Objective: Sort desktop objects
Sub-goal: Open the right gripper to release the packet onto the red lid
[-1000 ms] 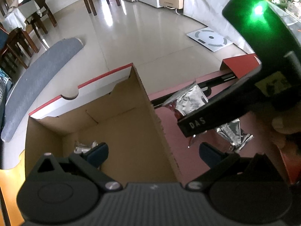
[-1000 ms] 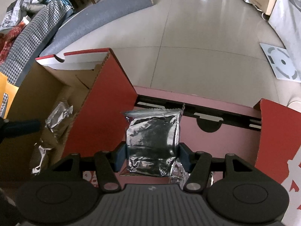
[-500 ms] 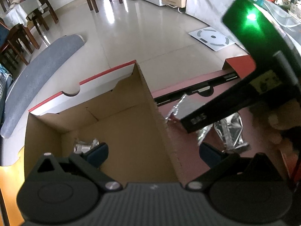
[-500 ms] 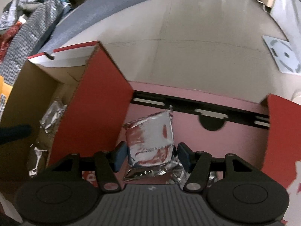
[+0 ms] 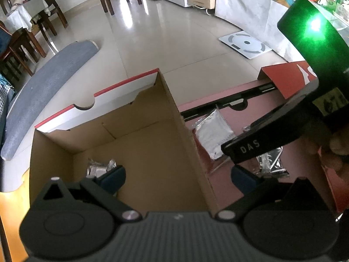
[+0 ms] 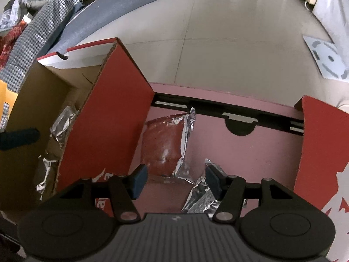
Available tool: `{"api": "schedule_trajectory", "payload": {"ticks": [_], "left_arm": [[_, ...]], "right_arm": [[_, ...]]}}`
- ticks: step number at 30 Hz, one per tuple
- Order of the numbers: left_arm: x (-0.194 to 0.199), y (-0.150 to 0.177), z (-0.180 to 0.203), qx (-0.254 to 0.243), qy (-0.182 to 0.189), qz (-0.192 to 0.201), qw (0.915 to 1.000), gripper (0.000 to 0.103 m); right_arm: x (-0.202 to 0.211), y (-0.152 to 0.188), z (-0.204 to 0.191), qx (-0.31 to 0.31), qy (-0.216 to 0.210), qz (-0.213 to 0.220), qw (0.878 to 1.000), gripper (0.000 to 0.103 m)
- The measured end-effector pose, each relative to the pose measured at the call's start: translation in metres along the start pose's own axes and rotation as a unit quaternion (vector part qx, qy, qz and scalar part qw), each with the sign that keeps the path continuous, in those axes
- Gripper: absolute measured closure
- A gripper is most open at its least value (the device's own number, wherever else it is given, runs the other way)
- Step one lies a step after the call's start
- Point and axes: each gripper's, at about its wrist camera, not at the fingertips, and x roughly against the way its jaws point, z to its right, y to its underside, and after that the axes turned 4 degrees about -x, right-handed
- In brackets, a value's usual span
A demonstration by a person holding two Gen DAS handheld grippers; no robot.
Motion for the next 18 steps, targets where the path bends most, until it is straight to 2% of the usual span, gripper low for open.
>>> {"api": "schedule_trajectory", "payload": {"ticks": [7,12,18], "left_arm": [[0.001,0.001,-0.004,0.006,-0.001,0.002,1.0,0.0],[-0.003,0.004,-0.004,0.001,-0.01,-0.006,0.9999,0.0],[-0.003,0.005,-0.004,0.0,-0.009,-0.006,0.9999,0.0]], "right_arm": [[-0.002,0.006,-0.005,0.022,0.031,0.006,0.999,0.043],[-0.007,0.011,-0.011,0.052,0.058,0.004,0.997,0.034],[-0.007,0.014,-0.013,0.069,0.077,0.008,0.995,0.034]]}}
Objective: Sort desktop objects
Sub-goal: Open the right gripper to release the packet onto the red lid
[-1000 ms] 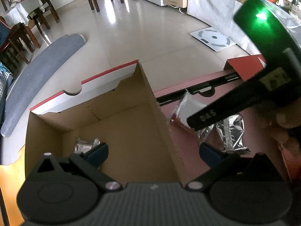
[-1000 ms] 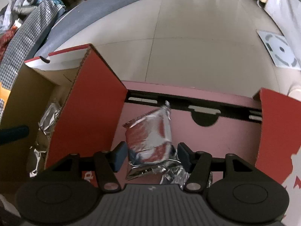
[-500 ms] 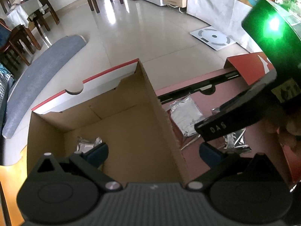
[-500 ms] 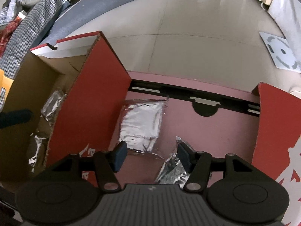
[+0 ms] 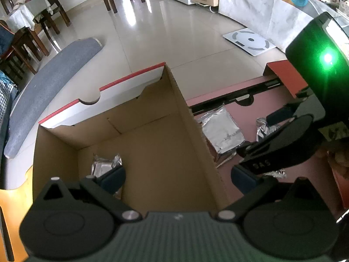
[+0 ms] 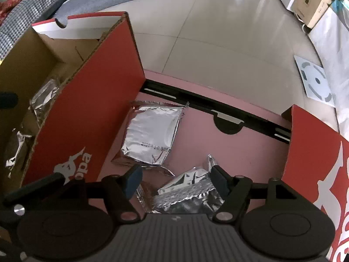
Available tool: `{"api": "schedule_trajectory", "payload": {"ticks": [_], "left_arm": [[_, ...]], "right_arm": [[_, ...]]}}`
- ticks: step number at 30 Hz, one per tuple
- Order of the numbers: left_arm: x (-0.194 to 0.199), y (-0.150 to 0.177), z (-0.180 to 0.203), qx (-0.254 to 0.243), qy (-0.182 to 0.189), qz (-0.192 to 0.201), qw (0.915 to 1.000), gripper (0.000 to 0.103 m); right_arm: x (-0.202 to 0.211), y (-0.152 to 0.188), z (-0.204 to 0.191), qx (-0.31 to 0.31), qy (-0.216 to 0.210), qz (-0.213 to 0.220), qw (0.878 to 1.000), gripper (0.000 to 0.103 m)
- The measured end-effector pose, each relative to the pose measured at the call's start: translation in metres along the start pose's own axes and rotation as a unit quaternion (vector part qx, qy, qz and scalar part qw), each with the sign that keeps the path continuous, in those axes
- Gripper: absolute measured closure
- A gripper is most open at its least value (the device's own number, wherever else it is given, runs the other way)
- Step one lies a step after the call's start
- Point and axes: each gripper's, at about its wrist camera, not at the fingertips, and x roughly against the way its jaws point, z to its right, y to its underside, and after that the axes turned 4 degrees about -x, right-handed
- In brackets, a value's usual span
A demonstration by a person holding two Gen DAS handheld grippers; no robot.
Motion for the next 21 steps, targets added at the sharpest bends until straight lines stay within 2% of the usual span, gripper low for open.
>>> {"api": "schedule_trajectory", "payload": {"ticks": [12,21], "left_arm": [[-0.002,-0.001,0.003,-0.005,-0.002,-0.004,1.0,0.0],[-0.002,0.0,0.003,-0.008,-0.002,-0.003,1.0,0.0]], "right_arm": [[-0.009,-0.005,0.003,0.003,0.016,0.008,1.0,0.033],[-0.011,0.002,-0.001,0.031,0.031,-0.01,0.999,0.033]]}}
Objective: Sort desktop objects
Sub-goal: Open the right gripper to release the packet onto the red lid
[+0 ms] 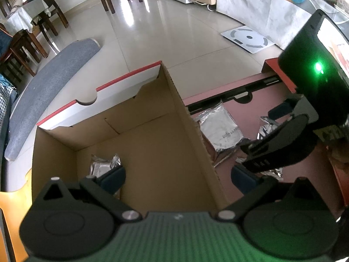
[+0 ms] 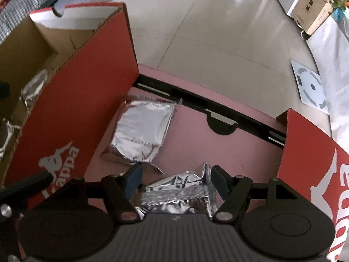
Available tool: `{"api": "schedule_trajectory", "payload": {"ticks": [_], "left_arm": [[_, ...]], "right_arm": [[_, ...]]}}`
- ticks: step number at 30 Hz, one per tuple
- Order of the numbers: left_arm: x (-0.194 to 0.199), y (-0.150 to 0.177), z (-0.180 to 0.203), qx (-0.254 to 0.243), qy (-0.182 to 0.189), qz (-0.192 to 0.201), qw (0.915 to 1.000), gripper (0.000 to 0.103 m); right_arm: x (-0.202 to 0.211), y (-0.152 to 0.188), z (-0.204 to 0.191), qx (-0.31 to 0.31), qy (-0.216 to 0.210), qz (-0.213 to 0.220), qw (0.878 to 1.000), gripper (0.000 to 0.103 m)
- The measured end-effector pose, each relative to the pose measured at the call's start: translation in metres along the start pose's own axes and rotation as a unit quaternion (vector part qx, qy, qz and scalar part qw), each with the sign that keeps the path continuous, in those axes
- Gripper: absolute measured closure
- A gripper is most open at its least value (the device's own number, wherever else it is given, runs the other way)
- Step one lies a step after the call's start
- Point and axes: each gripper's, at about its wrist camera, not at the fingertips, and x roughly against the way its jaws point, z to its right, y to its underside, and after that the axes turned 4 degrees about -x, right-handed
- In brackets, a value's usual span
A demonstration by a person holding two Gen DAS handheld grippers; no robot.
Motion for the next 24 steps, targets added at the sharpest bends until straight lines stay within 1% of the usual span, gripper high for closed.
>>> {"api": "schedule_trajectory", "payload": {"ticks": [9,24], "left_arm": [[0.0,0.001,0.001,-0.004,-0.003,0.0,1.0,0.0],[-0.001,0.004,0.005,-0.017,-0.012,-0.002,0.9998,0.0]], "right_arm": [[-0.001,0.012,0.004,0.009,0.007,-0.019,1.0,0.034],[0.01,0.034,0.007,0.037,0.017,-0.03,0.999,0.034]]}}
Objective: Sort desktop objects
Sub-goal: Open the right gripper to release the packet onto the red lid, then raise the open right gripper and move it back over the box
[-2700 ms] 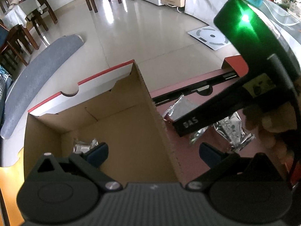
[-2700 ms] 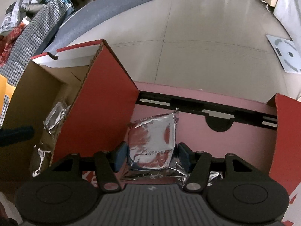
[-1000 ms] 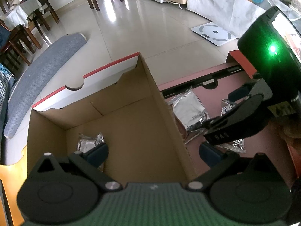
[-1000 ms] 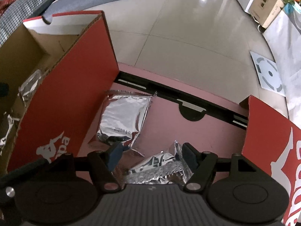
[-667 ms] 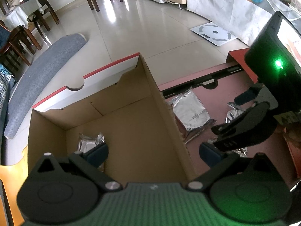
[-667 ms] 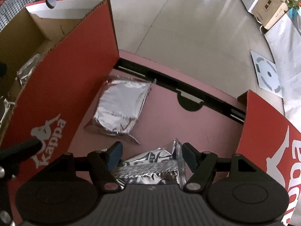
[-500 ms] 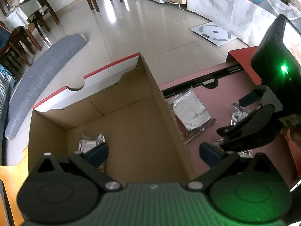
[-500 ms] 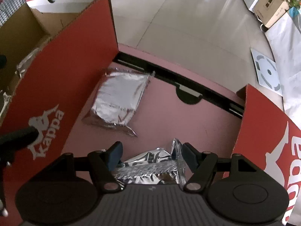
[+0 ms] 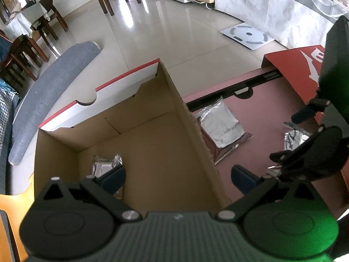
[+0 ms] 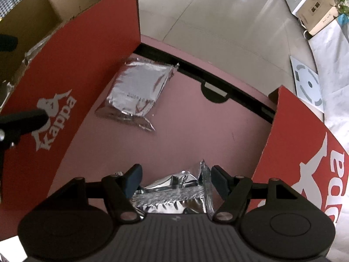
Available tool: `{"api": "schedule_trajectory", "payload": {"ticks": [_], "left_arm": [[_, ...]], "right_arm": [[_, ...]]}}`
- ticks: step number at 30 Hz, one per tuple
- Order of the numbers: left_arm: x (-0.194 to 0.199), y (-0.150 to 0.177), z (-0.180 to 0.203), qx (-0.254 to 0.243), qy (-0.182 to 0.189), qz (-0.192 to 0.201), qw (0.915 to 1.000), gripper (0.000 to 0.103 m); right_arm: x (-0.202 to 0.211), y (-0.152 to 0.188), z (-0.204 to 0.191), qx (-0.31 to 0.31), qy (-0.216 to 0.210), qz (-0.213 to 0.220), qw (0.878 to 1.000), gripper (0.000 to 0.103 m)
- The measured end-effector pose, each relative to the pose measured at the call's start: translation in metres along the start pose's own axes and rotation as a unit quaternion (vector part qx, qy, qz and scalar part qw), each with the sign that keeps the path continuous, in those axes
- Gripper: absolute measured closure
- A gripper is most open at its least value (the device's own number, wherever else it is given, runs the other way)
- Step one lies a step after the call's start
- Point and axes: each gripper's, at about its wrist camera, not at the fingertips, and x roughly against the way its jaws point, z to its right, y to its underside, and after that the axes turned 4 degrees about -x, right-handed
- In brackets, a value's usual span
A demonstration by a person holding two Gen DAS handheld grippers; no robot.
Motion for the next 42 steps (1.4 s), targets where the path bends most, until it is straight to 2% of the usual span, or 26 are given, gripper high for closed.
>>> {"api": "schedule_trajectory", "payload": {"ticks": [5,9,11,19,24,42], "left_arm": [[0.0,0.001,-0.001,0.0,-0.004,0.001,1.0,0.0],[0.003,0.001,-0.005,0.009,-0.005,0.006,0.9999,0.0],[0.004,0.002,-0.008,0.015,-0.006,0.007,0.9998,0.0],[0.008,0.004,-0.02,0.041,-0.005,0.013,0.9991,0.0],[0.011,0.004,-0.024,0.05,-0.006,0.016,0.9986,0.0],[0.023,0.003,-0.028,0.068,0.008,0.036,0.997,0.0]], "right_arm": [[0.01,0.0,0.001,-0.012,-0.005,0.012,1.0,0.034],[0.029,-0.004,-0.001,-0.02,-0.008,0.044,0.999,0.033],[0.037,-0.007,-0.002,-0.029,-0.012,0.058,0.998,0.03],[0.063,-0.015,-0.012,-0.044,0.013,0.114,0.992,0.024],[0.067,-0.022,-0.019,-0.033,0.045,0.125,0.991,0.021],[0.082,-0.024,-0.02,-0.062,0.044,0.148,0.986,0.02]]}}
